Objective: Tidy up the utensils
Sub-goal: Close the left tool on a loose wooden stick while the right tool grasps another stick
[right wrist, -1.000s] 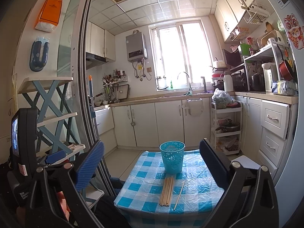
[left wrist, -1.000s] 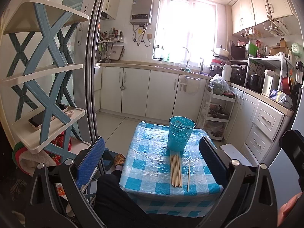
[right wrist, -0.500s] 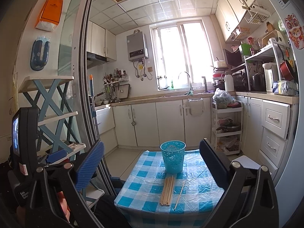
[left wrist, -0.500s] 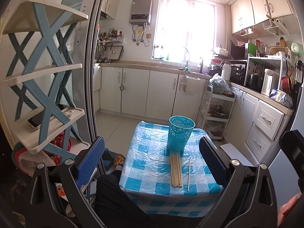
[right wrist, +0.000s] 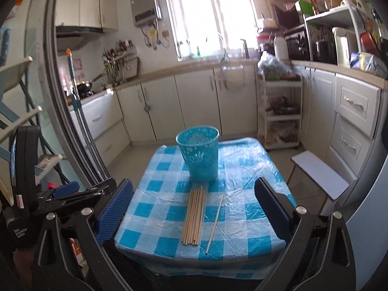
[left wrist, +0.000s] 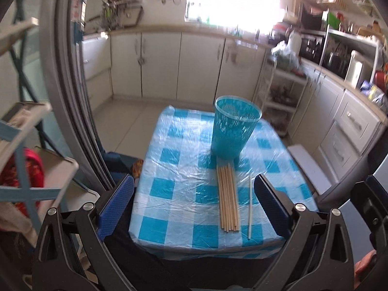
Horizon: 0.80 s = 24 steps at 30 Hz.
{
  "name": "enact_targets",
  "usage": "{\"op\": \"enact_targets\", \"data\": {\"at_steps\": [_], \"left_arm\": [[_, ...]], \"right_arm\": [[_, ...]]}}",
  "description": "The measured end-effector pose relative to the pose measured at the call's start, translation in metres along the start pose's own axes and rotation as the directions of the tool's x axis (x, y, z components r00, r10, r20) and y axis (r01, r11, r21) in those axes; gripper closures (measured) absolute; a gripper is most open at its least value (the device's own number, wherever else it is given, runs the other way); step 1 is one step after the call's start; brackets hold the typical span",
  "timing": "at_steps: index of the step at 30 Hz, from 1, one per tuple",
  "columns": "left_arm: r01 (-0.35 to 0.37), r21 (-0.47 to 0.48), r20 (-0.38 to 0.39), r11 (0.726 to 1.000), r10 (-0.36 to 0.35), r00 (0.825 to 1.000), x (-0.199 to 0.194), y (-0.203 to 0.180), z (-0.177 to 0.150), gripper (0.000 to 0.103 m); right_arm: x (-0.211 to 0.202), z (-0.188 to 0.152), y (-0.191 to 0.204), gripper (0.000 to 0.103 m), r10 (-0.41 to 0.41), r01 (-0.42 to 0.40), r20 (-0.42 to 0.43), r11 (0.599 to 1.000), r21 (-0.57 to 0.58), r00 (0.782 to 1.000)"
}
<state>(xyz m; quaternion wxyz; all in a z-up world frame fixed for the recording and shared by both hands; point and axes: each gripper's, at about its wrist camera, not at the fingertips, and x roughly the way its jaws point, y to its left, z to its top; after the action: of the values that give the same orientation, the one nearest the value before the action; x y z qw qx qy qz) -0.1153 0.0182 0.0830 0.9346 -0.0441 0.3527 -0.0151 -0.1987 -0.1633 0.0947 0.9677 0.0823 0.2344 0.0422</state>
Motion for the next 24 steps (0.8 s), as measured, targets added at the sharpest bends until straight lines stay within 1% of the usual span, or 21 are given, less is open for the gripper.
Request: {"op": "enact_targets", "data": {"at_steps": [2,4,6,8,9,10,12,14,16,19,23,24], "left_arm": [[-0.001,-0.001,-0.038,1.0,0.001,0.999,0.023,-0.001,0.001,0.009],[0.005,0.001,-0.093,1.0,-0.005,0.996,0.051,-0.002,0.001,0.009],[0.011,0.003,-0.143,1.0,-0.011,0.99,0.076,-0.003,-0.001,0.009],[0.018,-0.007,-0.196,1.0,-0.019,0.98,0.104,-0.002,-0.004,0.012],[0.023,-0.015,-0.214,1.0,-0.026,0.976,0.117,-0.002,-0.005,0.013],[0.023,-0.02,-0.228,1.0,-0.027,0.973,0.126,-0.002,-0.007,0.014],[0.023,-0.022,-0.255,0.999,-0.028,0.967,0.143,-0.002,-0.01,0.015],[0.026,-0.03,-0.287,0.999,-0.034,0.957,0.168,-0.004,-0.012,0.015],[0.032,-0.036,-0.302,0.999,-0.041,0.952,0.18,-0.007,-0.014,0.015],[0.03,-0.002,-0.32,1.0,-0.029,0.947,0.203,-0.018,-0.017,0.015],[0.004,0.042,-0.351,0.999,0.011,0.936,0.239,-0.029,-0.024,0.015],[-0.005,0.051,-0.362,0.999,0.024,0.932,0.248,-0.031,-0.026,0.015]], "right_arm": [[0.027,-0.003,-0.006,0.007,-0.008,0.008,-0.047,1.0,0.007,0.999],[0.053,-0.008,-0.014,0.007,-0.014,0.016,-0.098,1.0,0.019,0.995],[0.079,-0.014,-0.023,0.007,-0.024,0.03,-0.149,0.999,0.035,0.989],[0.109,-0.023,-0.033,0.008,-0.045,0.053,-0.201,0.998,0.037,0.979],[0.127,-0.029,-0.038,0.013,-0.059,0.069,-0.236,0.997,0.034,0.97],[0.138,-0.034,-0.042,0.021,-0.063,0.075,-0.261,0.997,0.036,0.963],[0.166,-0.046,-0.053,0.026,-0.068,0.089,-0.329,0.995,0.049,0.942],[0.186,-0.055,-0.059,0.033,-0.075,0.103,-0.369,0.993,0.057,0.926],[0.206,-0.065,-0.064,0.042,-0.081,0.113,-0.408,0.992,0.055,0.909],[0.23,-0.077,-0.068,0.054,-0.083,0.117,-0.458,0.992,0.047,0.885],[0.246,-0.085,-0.069,0.061,-0.082,0.108,-0.489,0.994,0.025,0.869],[0.246,-0.087,-0.069,0.063,-0.083,0.102,-0.482,0.995,0.014,0.872]]}}
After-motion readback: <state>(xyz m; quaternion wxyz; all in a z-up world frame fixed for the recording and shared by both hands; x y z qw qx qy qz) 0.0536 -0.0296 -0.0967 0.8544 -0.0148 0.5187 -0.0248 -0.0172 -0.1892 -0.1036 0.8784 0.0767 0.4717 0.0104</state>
